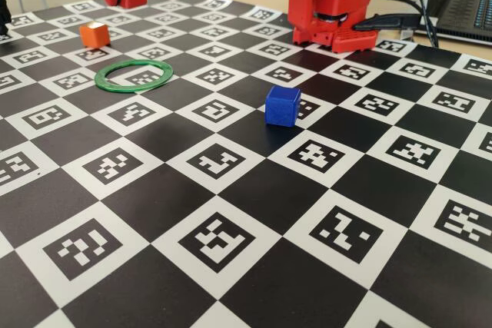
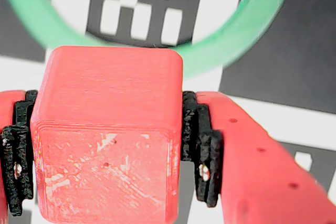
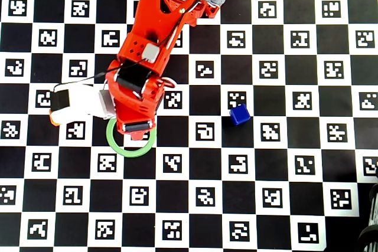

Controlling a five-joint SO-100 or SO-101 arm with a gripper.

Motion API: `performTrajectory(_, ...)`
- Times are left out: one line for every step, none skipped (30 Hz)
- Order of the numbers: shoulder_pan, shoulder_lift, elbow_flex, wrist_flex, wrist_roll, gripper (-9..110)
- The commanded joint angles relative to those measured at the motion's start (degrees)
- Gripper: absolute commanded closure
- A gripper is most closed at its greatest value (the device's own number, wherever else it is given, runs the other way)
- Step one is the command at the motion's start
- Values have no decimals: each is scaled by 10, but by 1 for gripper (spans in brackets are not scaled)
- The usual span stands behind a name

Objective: Grab the red cube then put it in the green circle then put the blue cube on top and finally the orange cube on top

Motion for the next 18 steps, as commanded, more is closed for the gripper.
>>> performTrajectory(11,-2,-21,-22,-1,94)
performTrajectory(11,-9,-21,-25,-4,94)
performTrajectory(11,-16,-21,-30,-4,94)
performTrajectory(11,-23,-20,-36,-4,94)
performTrajectory(12,-29,-19,-40,-2,94)
performTrajectory(14,-34,-19,-46,2,94)
performTrajectory(15,-40,-20,-49,7,94)
performTrajectory(15,-43,-20,-53,11,94)
performTrajectory(15,-47,-19,-55,16,94)
performTrajectory(15,-49,-18,-58,19,94)
performTrajectory(15,-51,-17,-62,23,94)
performTrajectory(15,-52,-13,-67,27,94)
performTrajectory(15,-53,-11,-72,32,94)
performTrajectory(15,-54,-8,-77,36,94)
performTrajectory(15,-54,-4,-82,40,94)
performTrajectory(14,-55,1,-86,46,94)
performTrajectory(13,-55,6,-91,51,94)
performTrajectory(11,-54,12,-95,56,94)
